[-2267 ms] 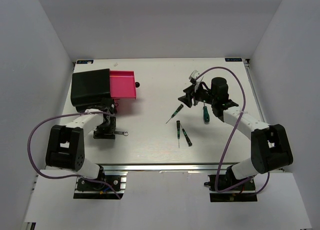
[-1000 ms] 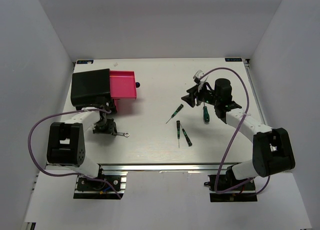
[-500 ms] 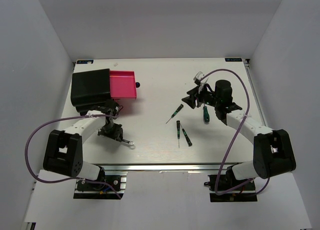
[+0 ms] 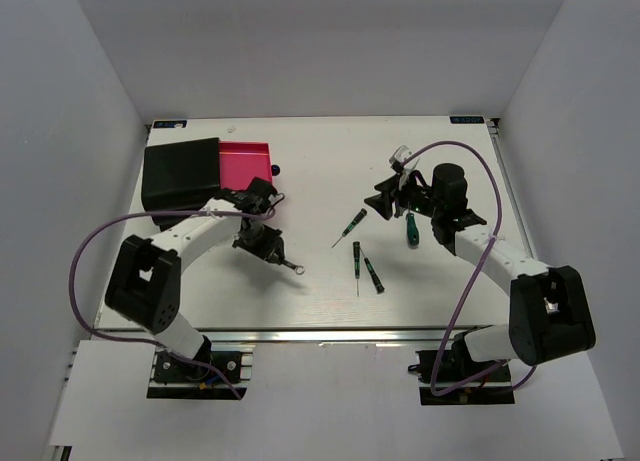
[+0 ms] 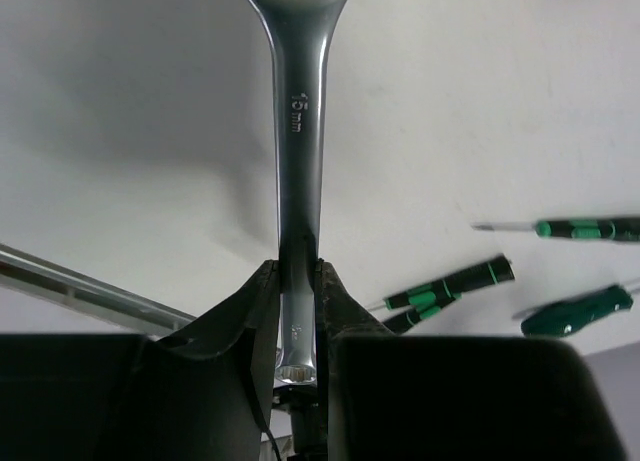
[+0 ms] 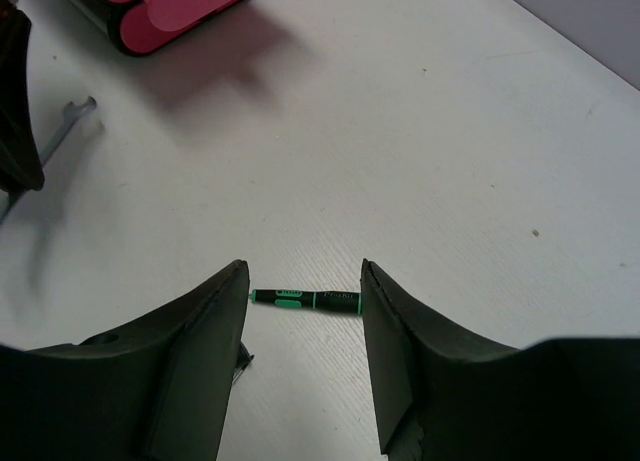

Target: Sort the tools into containers

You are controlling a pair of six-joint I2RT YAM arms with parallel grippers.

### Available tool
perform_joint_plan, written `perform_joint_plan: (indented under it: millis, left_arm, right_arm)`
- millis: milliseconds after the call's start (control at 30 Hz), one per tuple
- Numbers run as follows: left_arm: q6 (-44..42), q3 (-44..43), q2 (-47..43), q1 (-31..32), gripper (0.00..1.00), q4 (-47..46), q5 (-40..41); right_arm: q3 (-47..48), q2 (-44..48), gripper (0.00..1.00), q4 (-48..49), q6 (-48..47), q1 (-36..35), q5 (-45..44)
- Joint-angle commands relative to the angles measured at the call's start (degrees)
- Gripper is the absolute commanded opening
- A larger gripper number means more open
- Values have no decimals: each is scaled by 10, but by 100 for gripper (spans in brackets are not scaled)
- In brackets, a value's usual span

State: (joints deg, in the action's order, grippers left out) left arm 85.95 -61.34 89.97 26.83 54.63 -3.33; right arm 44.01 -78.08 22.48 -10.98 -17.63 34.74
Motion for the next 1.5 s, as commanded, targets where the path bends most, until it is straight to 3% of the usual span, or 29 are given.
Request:
perform_joint_plan:
  millis: [0,400,1033,1467]
  left_arm:
    - [-10,-59,30,27,0,18,-25]
    - [-30,-238,129,86,0,45,-48]
    - [-60,-482,218,90,0,102,-42]
    - [-65,-592,235,72,0,159,9]
  right_arm:
    - [-9,21,54,30,-1,4,-3]
    - [-23,33,54,33,0,14,-6]
    - [-38,27,54,44,-8,25,-8]
    - [-51,28,54,49,-13,29,-9]
